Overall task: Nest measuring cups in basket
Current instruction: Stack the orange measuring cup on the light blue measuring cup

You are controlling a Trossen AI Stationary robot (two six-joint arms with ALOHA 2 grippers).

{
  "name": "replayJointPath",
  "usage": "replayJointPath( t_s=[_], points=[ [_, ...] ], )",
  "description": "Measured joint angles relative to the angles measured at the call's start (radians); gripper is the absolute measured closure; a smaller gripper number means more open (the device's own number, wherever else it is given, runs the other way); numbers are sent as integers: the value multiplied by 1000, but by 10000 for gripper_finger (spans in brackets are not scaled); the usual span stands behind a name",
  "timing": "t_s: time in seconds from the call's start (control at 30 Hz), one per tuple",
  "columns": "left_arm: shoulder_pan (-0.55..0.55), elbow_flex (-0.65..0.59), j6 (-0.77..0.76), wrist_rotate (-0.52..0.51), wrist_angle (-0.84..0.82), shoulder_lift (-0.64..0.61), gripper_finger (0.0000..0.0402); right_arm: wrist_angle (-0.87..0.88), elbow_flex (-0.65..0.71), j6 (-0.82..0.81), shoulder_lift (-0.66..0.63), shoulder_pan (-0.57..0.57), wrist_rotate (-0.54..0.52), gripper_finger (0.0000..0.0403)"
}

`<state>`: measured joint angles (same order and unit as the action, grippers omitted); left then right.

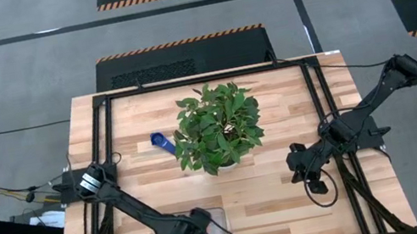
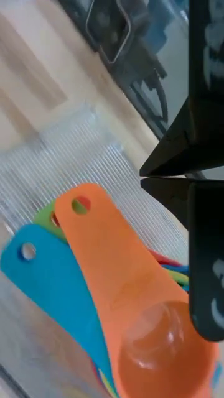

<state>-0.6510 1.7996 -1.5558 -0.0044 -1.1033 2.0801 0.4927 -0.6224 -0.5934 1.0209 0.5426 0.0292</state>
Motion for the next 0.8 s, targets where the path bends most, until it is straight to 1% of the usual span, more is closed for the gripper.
replayJointPath(
  t_s=[0.13,0.23,0.37,0.57,0.7,0.73,0.8],
  points=[
    [2,21,30,-13,46,42,401,4,0,0,0,0,0,390],
    [6,89,78,-11,30,106,401,5,0,0,0,0,-1,390],
    [10,230,159,-14,-92,206,401,5,0,0,0,0,-2,390],
    [10,426,197,-23,-320,330,401,4,0,0,0,0,-2,390],
    [10,453,271,43,-319,360,401,5,0,0,0,0,-2,390],
    [10,453,275,50,-322,362,401,4,0,0,0,0,-2,390],
    [9,448,263,27,-327,362,401,4,0,-1,0,0,-2,390]
  ],
)
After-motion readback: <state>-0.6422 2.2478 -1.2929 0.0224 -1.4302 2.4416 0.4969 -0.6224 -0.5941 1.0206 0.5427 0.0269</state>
